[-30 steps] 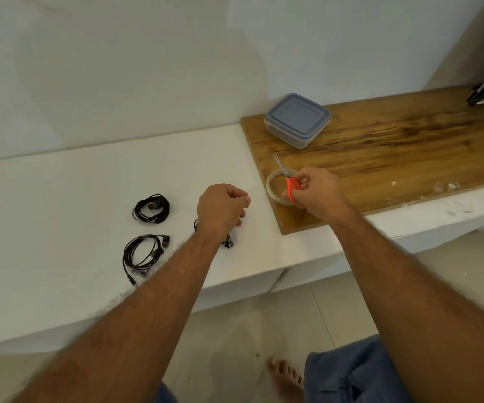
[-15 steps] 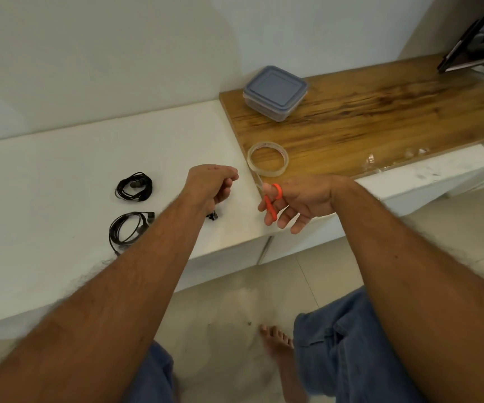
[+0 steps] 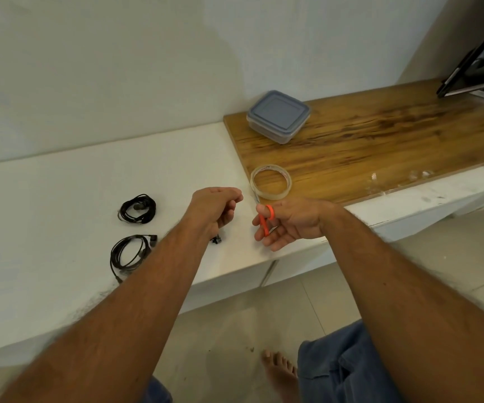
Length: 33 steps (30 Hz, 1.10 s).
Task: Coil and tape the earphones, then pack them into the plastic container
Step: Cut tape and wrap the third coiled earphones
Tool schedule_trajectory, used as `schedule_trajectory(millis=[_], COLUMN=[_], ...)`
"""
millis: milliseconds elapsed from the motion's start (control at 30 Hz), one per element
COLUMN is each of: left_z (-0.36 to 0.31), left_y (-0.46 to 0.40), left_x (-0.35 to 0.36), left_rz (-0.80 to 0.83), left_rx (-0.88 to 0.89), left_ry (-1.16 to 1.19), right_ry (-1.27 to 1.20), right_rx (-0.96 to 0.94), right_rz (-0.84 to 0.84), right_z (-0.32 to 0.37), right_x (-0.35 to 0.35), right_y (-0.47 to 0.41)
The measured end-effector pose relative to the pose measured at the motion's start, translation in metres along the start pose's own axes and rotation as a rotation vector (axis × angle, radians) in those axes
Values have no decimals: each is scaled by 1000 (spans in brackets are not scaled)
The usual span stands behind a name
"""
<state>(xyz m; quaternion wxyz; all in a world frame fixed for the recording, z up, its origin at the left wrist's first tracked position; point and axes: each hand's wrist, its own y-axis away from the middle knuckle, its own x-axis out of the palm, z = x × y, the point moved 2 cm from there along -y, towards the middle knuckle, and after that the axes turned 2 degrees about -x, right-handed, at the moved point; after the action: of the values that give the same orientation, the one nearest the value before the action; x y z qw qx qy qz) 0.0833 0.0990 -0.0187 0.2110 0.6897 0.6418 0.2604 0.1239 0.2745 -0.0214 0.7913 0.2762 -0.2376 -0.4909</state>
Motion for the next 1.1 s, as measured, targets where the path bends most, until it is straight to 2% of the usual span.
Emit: schedule_trajectory(millis=[267,600,767,1100], left_z=[0,3,1,2], left_y=[-1,-5,-11,-20], left_x=[0,0,3,5], left_rz=[-14,-56,-113,-135], left_rx=[14,121,232,275], left_ry=[-6,-89,-148,-167], right_ry=[3,169,387,693], right_rx=[-56,-90,-109,-65], right_rz=[-65,-209,-318,-461], right_z=[1,5,13,27], right_x=[-5,-12,-15,-19], right_y=[1,4,6,2])
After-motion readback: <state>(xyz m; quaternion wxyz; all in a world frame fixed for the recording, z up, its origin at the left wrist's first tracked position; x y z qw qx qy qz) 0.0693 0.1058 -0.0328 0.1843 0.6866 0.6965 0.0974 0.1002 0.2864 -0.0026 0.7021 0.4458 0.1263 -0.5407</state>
